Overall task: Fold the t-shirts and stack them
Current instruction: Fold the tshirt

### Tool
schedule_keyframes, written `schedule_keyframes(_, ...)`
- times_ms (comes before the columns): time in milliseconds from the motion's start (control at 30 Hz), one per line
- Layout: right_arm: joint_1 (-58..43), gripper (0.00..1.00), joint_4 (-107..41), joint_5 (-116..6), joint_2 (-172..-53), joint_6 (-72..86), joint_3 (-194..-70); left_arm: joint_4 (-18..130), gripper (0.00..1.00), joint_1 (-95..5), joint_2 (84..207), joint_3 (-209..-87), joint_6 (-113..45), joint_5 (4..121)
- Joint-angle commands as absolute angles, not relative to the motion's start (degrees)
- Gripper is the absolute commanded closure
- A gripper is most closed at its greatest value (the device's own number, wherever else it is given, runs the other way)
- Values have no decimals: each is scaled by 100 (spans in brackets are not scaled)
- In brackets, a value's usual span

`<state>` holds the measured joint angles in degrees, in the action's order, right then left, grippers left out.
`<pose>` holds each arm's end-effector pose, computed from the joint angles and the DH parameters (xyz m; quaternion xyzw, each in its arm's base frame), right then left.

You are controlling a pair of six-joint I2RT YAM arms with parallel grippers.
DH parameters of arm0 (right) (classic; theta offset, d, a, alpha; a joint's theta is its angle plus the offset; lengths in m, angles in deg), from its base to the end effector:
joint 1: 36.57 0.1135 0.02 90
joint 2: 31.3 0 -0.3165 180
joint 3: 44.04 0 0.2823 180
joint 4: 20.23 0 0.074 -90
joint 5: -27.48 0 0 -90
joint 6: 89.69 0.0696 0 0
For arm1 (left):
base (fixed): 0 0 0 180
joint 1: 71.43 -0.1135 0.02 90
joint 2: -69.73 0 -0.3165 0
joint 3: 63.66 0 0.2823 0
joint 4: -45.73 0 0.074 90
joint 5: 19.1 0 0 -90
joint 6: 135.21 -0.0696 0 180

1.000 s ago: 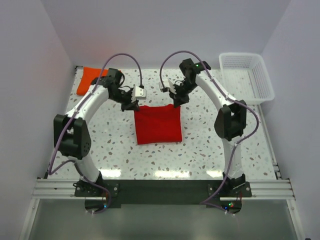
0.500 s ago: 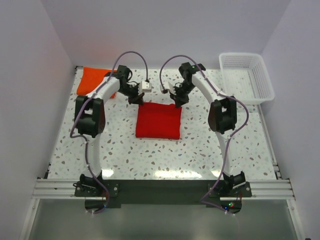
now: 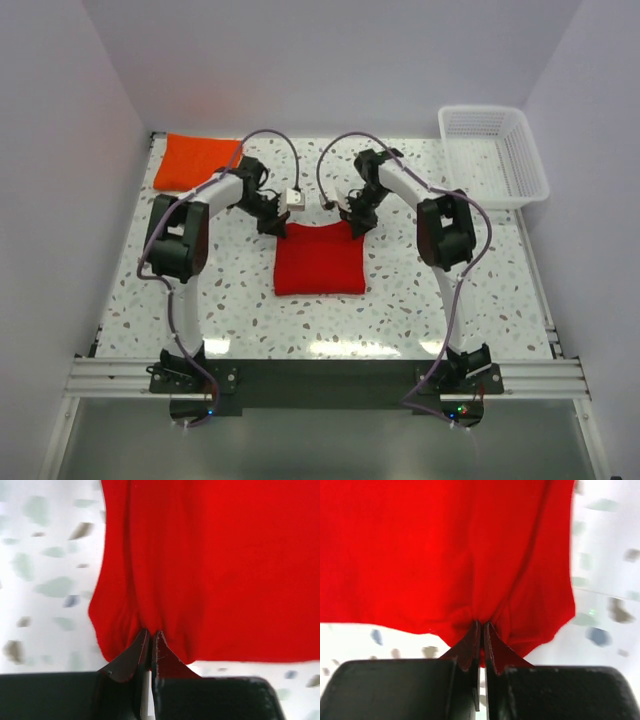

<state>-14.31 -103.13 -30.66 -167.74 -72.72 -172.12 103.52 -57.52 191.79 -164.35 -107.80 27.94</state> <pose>0.4726 0.2332 0.1575 -0.7085 0.6500 0.2525 0.1081 0.4491 -0.1601 0.1562 0.6007 0.7061 -0.2959 0.2303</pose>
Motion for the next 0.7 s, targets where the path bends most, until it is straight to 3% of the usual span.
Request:
schedule_keyframes(0,-1188,100,-10317,-3053,-16122,-7273,-16400,10476,100,-5623,18270,-15593,-10867,2740)
schedule_keyframes(133,-1152,100,-10455,-2737,-15541,-7071,-15642,10607,100,-5596,17714,-15028,-10762,2494)
schedule_keyframes(300,-1301,100,-11177,-2490,-15382,-7052,-16335,11187,100,-5693,17537,-15536,-10762,2221)
schedule_keyframes(667,-1389,100,-11117,-3053,-16884,-7238,-17759,10565,96,-5790,18986,-16469,-10059,2212)
